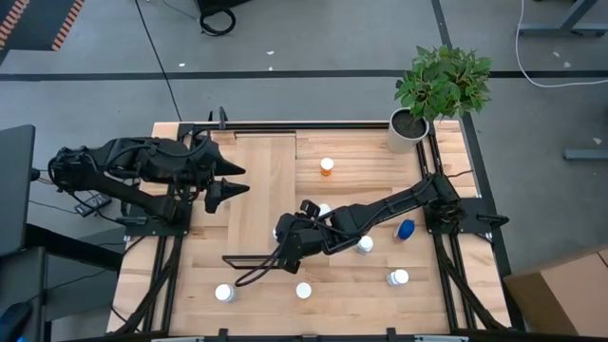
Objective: Pick and place medicine bottles onto shelf by color
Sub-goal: Put the pink pill bottle on the shelf, then put the bottom white pill bottle on the shelf
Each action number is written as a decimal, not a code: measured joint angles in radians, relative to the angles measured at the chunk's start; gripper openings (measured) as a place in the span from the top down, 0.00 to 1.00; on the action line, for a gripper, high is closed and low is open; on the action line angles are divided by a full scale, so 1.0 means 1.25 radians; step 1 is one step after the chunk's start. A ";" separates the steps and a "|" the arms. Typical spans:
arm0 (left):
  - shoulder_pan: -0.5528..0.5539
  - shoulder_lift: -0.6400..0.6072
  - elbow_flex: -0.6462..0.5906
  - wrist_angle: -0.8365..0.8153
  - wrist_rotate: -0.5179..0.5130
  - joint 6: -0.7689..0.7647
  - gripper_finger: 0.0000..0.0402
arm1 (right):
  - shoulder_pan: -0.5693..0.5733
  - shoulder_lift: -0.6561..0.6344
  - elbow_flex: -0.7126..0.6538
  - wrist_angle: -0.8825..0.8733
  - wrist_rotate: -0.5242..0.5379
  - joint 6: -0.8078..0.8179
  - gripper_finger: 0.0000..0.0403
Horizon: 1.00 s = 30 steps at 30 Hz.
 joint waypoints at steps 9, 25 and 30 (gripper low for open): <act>0.000 0.000 0.000 -0.019 0.000 0.001 0.29 | 0.000 0.001 0.003 -0.001 -0.011 0.026 0.39; -0.034 -0.034 -0.001 -0.142 0.015 -0.095 0.29 | 0.026 -0.003 0.090 -0.115 -0.002 0.048 0.31; -0.096 -0.037 -0.001 -0.221 0.019 -0.154 0.29 | 0.042 -0.002 0.125 -0.192 0.002 0.066 0.31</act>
